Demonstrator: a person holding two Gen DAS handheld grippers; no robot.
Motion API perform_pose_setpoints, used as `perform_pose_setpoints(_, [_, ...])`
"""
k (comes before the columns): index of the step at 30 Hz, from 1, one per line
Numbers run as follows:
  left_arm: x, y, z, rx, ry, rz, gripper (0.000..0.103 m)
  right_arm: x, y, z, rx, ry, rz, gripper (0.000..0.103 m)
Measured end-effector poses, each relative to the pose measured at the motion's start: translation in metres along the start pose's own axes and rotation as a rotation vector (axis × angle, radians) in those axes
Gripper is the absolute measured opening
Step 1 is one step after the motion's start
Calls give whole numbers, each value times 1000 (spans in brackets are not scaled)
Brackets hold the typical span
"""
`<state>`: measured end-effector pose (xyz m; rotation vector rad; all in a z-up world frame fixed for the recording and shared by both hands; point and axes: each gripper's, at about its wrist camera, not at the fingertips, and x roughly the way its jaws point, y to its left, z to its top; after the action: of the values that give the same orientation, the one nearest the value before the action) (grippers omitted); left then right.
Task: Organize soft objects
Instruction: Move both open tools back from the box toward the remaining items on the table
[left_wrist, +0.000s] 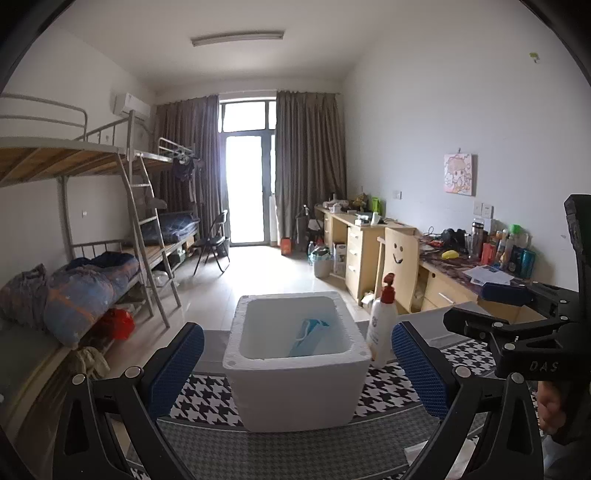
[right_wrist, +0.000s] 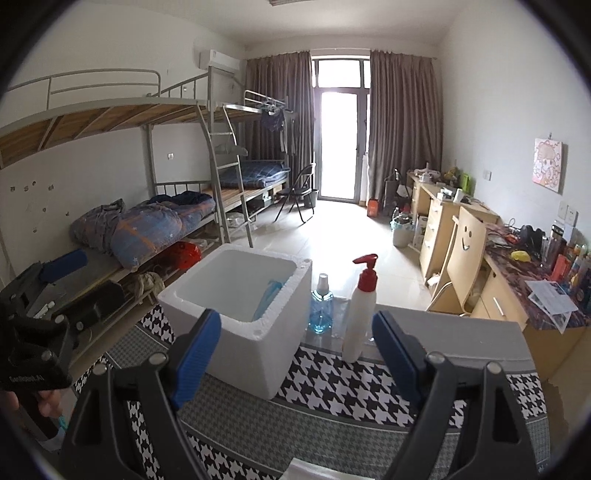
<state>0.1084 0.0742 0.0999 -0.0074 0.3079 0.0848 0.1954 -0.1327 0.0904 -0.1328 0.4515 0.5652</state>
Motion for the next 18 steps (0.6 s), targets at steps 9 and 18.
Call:
perform_pose_setpoints(9, [-14, -16, -10, 16, -16, -44, 102, -33, -6, -16, 19, -46, -28, 87])
perform_pose_setpoints(18, [-21, -29, -29, 15, -23, -79, 102, -54, -15, -34, 35, -79, -68, 87])
